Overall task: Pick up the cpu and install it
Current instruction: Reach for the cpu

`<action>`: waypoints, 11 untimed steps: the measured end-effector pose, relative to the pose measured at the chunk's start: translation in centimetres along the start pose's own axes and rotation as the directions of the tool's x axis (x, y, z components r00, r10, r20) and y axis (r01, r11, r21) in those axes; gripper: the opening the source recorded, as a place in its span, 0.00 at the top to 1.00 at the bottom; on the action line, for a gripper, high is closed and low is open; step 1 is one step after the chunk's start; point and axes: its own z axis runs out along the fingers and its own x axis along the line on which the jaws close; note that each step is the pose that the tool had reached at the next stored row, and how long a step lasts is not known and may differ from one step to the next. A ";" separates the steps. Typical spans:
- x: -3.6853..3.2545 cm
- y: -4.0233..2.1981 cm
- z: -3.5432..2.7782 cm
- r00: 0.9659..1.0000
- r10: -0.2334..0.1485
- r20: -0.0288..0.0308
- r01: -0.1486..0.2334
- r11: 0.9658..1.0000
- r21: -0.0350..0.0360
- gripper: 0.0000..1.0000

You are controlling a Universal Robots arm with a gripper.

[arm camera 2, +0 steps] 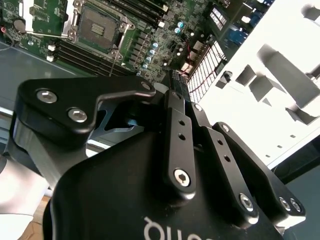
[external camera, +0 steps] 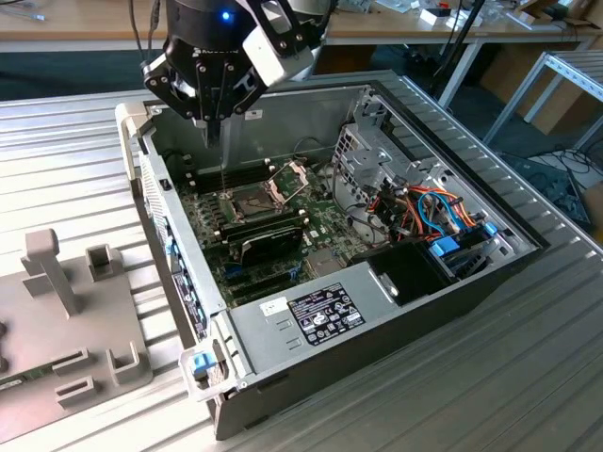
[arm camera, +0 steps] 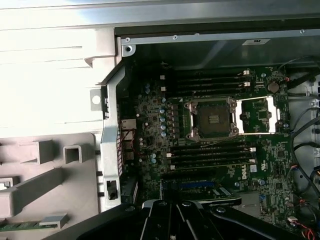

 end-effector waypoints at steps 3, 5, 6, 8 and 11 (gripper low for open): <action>0.31 -0.02 0.00 1.000 0.000 0.000 0.000 1.000 0.000 0.89; 0.41 -0.03 -0.01 1.000 0.000 0.000 0.000 1.000 0.000 0.89; 0.43 -0.03 -0.01 1.000 0.000 0.000 0.000 1.000 0.000 0.89; 0.43 -0.03 -0.01 1.000 0.000 0.000 0.000 1.000 0.000 0.89; 0.51 -0.03 -0.01 1.000 0.000 0.000 0.000 1.000 0.000 0.89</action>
